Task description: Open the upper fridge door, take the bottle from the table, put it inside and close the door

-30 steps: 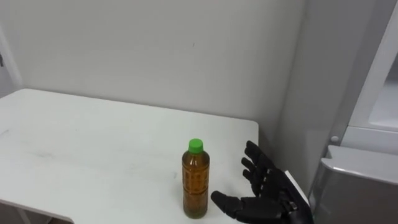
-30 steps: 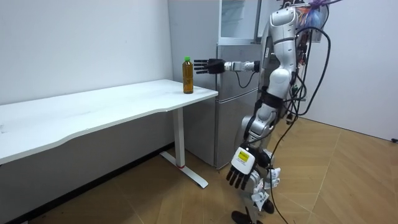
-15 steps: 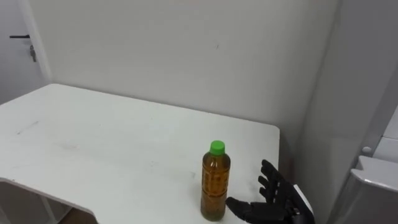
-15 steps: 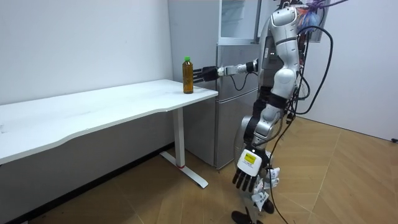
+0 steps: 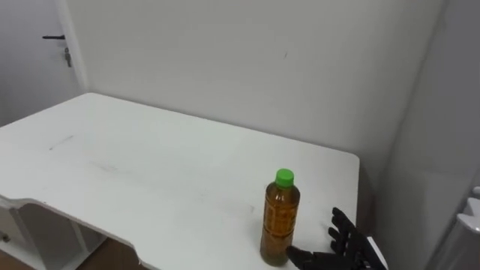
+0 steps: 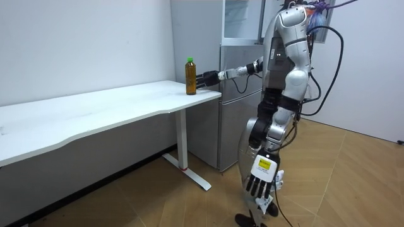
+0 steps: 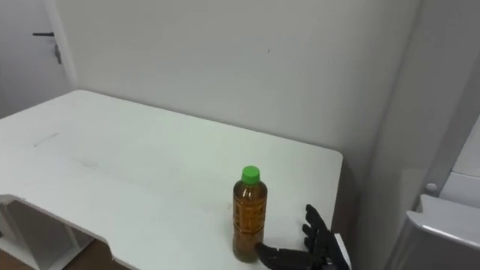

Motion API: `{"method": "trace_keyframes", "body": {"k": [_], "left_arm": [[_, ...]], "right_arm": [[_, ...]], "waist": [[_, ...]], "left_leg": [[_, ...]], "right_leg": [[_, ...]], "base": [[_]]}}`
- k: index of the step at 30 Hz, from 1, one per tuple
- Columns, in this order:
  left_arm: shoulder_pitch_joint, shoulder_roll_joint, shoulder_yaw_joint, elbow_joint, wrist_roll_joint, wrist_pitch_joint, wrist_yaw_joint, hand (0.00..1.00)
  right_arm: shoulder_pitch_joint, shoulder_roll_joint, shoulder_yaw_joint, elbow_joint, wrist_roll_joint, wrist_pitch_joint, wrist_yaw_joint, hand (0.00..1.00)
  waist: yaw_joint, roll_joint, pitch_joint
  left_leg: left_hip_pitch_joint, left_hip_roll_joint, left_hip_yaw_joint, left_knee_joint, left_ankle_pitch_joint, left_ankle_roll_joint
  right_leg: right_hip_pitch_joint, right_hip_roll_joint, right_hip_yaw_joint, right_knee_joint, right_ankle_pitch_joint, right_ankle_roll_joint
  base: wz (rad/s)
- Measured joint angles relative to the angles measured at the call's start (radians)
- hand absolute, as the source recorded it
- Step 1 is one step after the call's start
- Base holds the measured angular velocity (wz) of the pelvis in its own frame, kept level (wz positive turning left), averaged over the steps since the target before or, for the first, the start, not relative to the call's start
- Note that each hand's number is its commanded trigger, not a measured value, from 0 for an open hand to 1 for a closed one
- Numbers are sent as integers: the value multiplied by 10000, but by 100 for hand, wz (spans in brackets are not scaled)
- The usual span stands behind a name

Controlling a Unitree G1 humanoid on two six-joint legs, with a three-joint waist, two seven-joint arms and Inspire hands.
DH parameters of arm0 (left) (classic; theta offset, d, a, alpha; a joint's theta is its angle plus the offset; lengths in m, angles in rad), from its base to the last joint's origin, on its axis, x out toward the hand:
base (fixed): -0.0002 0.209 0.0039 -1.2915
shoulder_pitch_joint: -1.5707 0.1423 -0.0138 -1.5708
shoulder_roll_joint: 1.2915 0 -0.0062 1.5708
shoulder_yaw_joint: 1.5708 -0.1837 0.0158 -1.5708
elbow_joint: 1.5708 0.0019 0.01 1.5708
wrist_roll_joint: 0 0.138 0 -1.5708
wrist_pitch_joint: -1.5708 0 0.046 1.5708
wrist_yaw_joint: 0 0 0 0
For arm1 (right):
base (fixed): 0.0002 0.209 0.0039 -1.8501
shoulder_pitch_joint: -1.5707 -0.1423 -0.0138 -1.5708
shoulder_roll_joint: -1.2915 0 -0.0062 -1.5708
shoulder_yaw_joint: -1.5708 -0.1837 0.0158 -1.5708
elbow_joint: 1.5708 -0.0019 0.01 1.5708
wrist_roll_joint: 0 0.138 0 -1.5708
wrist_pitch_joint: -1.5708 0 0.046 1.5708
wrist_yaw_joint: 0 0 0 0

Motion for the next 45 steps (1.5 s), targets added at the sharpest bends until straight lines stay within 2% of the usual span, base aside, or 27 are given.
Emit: {"method": "trace_keyframes", "body": {"k": [4,9,11,14,16,23,26,31,45], "left_arm": [[44,-2,-3,-19,-4,46,-23,0],[32,16,-2,-274,-4,41,-23,0],[15,24,3,-361,-2,24,-22,0],[-3,24,3,-365,-2,1,-22,0],[-3,29,2,-367,-3,3,-34,0],[5,29,0,-367,-4,-3,-90,0],[0,28,0,-367,-15,-20,-91,0],[0,31,0,-380,-34,-21,-35,0],[-4,38,-11,-401,-44,-5,150,0]], "right_arm": [[-178,-2,34,185,-347,0,-89,0],[-258,-7,142,239,-396,-2,-184,0],[-272,-11,195,237,-497,-7,-192,0],[-302,-9,198,238,-663,-5,-182,0],[-373,-9,200,238,-705,-3,-164,0],[-461,-26,204,237,-733,-6,-174,0],[-483,-25,203,237,-745,-18,-170,0],[-737,-19,331,271,-762,-17,-228,0],[-1076,87,563,445,-1091,-2,-554,0]], "waist": [[57,41,36],[78,-4,36],[78,-64,-1],[90,-110,-5],[134,-122,20],[264,-160,29],[259,-173,46],[262,-116,156],[424,-108,149]], "left_leg": [[-41,5,45,19,1,-1],[-119,0,60,-2,1,-1],[-212,0,13,24,2,0],[-268,-4,-5,80,1,0],[-310,-3,-18,82,1,0],[-397,-14,-91,85,2,0],[-421,-14,-92,82,2,0],[-421,-15,-106,82,2,0],[-585,-131,-429,91,21,25]], "right_leg": [[-37,-7,-11,0,-2,-2],[-59,-9,-16,-10,-2,0],[-142,-6,-23,12,0,-2],[-166,-5,-25,23,3,-4],[-202,-4,-37,19,3,-4],[-310,3,-43,29,4,-7],[-311,2,-52,16,4,-6],[-328,-1,-77,12,5,-6],[-319,-78,-487,8,-2,18]], "base": [[4],[-1],[0],[0],[0],[1],[0],[0],[8]]}}
